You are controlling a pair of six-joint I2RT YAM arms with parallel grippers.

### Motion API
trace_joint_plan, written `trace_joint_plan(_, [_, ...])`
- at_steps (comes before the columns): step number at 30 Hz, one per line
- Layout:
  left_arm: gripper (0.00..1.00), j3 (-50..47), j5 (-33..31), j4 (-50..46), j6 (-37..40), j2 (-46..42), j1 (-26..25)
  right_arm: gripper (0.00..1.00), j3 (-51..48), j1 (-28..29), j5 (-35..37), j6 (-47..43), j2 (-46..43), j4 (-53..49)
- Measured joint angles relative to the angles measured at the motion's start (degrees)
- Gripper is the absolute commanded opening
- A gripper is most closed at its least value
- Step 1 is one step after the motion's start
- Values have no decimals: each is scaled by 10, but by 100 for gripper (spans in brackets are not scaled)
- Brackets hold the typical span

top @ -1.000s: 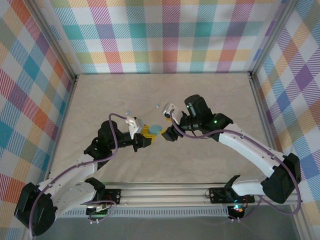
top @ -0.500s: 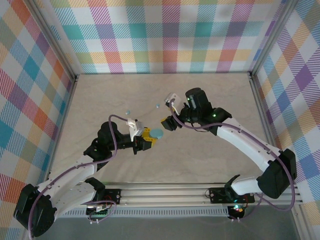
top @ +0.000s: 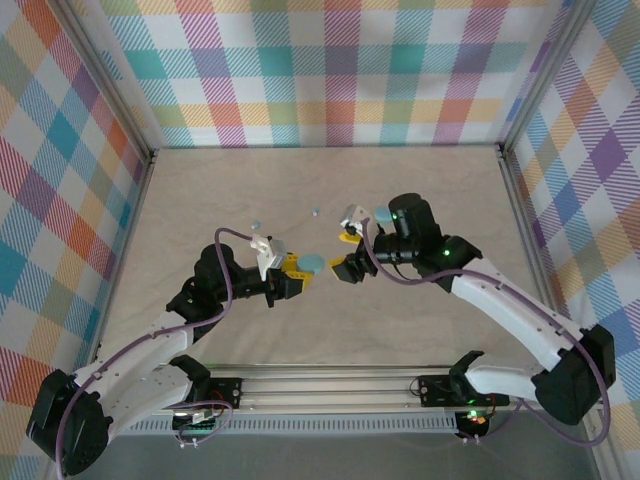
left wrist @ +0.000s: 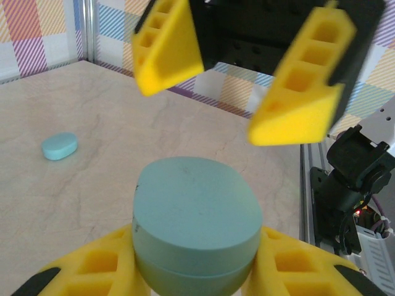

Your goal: Insert the wireless bluetooth earbuds into the charging case

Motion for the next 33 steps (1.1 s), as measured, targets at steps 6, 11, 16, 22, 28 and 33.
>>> trace_joint_plan(6, [12, 0, 1, 2, -10, 13, 0, 81, 1, 7, -30, -17, 13, 6])
trace_joint_plan(11, [12, 0, 1, 2, -11, 16, 0, 81, 21, 15, -40, -31, 54, 1])
trace_joint_plan(16, [12, 0, 1, 2, -11, 16, 0, 81, 26, 17, -48, -40, 65, 1])
trace_joint_plan(22, [12, 0, 0, 2, -11, 16, 0, 78, 48, 17, -35, -40, 88, -2])
trace_joint_plan(28, [12, 0, -15, -1, -13, 16, 2, 78, 78, 19, -28, -49, 112, -28])
trace_joint_plan(33, [12, 0, -16, -1, -13, 16, 2, 79, 80, 19, -32, -57, 113, -31])
